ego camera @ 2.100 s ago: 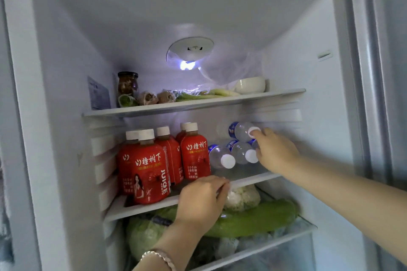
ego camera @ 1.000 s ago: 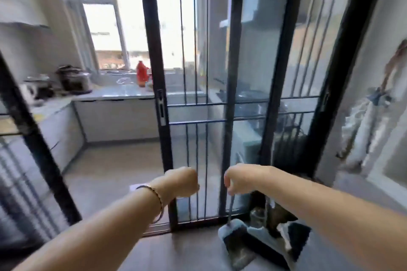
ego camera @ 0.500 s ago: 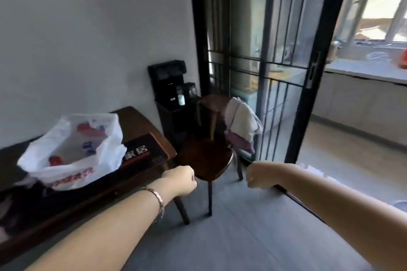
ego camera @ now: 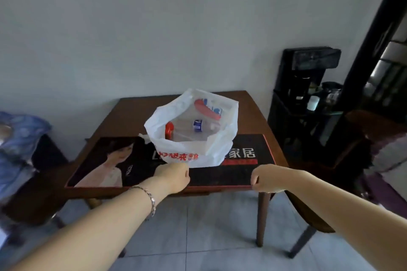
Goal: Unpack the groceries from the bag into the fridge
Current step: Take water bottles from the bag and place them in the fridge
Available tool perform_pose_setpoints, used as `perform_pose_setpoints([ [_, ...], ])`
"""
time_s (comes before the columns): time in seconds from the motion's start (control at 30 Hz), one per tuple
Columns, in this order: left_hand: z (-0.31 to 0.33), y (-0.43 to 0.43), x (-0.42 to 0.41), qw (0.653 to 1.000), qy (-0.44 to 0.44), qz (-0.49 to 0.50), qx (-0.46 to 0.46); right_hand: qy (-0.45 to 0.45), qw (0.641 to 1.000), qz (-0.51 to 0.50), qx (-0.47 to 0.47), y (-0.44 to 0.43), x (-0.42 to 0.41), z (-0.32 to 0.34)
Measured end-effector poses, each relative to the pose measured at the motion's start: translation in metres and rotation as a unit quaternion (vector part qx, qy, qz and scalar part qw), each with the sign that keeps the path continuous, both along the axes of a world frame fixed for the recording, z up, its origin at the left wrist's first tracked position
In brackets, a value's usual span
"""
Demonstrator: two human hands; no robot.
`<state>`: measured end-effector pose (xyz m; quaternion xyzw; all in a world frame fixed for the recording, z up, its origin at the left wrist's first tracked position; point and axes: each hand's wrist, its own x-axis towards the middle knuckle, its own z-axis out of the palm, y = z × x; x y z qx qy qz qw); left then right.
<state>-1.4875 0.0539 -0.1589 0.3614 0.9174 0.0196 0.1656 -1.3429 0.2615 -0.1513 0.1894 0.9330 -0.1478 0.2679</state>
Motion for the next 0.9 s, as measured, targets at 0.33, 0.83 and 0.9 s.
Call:
perform_pose_setpoints([
  [0.33, -0.014, 0.075, -0.129, 0.989, 0.116, 0.052, 0.081, 0.1, 0.993, 0.023, -0.058, 0.098, -0.192, -0.016],
  [0.83, -0.068, 0.125, -0.357, 0.988, 0.15, -0.002, -0.035, 0.084, 0.988, -0.128, 0.0, 0.116, -0.38, -0.149],
  [0.9, -0.066, 0.128, -0.381, 0.992, 0.115, -0.009, -0.051, 0.087, 0.983, -0.161, 0.012, 0.12, -0.405, -0.161],
])
